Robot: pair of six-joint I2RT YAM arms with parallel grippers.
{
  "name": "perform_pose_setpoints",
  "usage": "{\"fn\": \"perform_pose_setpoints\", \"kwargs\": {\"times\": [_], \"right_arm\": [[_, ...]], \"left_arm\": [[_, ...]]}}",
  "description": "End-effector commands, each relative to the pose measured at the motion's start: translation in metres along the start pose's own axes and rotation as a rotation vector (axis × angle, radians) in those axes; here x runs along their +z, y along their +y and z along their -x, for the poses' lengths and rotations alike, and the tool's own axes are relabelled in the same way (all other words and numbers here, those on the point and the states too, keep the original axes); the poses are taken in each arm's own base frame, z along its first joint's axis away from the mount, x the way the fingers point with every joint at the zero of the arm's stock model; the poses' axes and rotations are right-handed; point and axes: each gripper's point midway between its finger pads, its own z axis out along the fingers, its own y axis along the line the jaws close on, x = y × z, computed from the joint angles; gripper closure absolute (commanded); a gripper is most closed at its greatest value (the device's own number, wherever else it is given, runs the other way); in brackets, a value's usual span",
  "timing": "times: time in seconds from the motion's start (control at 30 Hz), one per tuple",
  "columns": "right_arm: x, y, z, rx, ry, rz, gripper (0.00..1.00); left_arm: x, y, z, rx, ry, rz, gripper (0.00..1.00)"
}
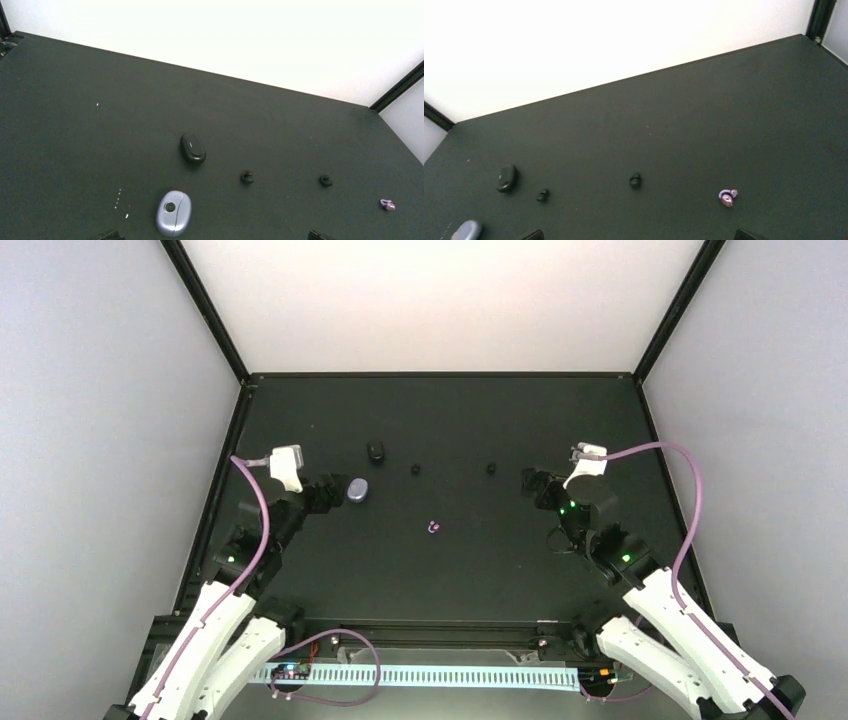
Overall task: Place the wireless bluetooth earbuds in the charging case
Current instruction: Pick up the charging case at the center of the board.
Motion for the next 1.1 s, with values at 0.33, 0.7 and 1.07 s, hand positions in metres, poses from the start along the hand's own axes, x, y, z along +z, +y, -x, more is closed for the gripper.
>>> {"fn": "perform_pose_setpoints", "kwargs": {"times": [0.33,0.7,1.07], "right_arm": [[-0.012,0.058,0.008,-0.118,0.044,0.291,0.0],[0.018,0.107,-0.041,-0.146,0.229,0.341,0.02],[0.017,0.095,-0.078,-0.152,0.295,0.337,0.02]], "left_arm": [[-0.01,-0.034,-0.001,0.118,0.007,-0.195,0.01],[0.001,0.007,-0.01,0.069,0.058,0.037,0.01],[0.048,0.019,-0.066,-0.066,0.372,0.146,0.01]]}}
